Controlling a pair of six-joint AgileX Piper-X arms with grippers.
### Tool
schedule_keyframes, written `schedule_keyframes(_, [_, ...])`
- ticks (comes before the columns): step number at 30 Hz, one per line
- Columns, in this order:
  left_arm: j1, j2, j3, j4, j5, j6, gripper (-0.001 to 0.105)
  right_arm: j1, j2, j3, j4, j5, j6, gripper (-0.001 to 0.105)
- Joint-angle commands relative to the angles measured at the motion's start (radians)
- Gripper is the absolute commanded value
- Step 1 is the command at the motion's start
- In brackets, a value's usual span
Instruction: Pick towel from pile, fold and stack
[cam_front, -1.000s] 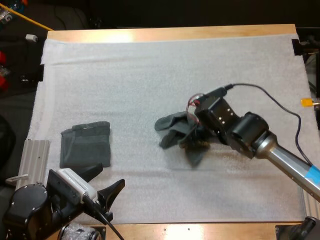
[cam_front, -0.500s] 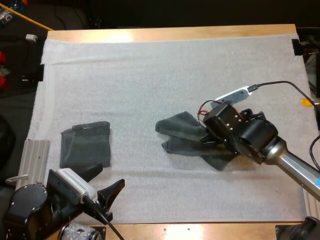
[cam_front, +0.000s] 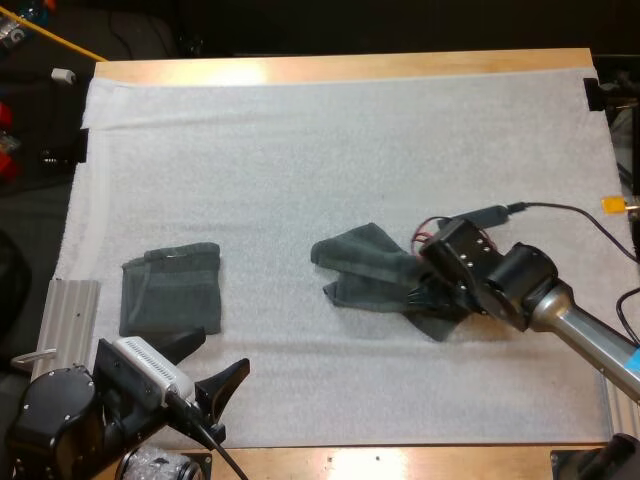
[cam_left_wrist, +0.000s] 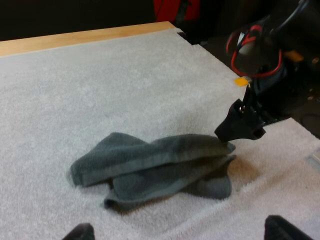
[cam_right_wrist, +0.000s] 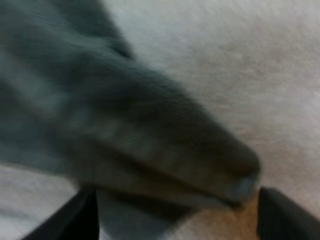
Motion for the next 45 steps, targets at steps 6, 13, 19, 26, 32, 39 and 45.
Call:
schedule_keyframes(6, [-0.004,0.004,-0.003,0.004,0.007,-0.001,0.065,-0.083,-0.005,0.097,-0.054,-0.012,0.014,0.063])
schedule_keyframes(13, [-0.004,0.004,-0.003,0.013,0.007,-0.001,0.065,-0.214,0.02,0.174,-0.18,-0.122,0.125,0.062])
schedule_keyframes(19, [-0.004,0.004,-0.003,0.134,0.006,-0.001,0.065,-0.352,0.069,0.178,-0.269,-0.385,0.262,0.039])
schedule_keyframes(26, [-0.004,0.004,-0.003,0.228,0.005,0.03,0.065,-0.374,0.133,0.178,-0.268,-0.468,0.299,0.035])
schedule_keyframes(32, [-0.004,0.004,-0.003,0.227,0.005,0.03,0.065,-0.374,0.155,0.178,-0.26,-0.467,0.308,0.035])
schedule_keyframes(39, [-0.004,0.004,-0.003,0.227,0.005,0.03,0.065,-0.372,0.155,0.185,-0.229,-0.422,0.303,0.055])
schedule_keyframes(45, [-0.004,0.004,-0.003,0.227,0.005,0.058,0.065,-0.372,0.155,0.189,-0.275,-0.442,0.305,0.047])
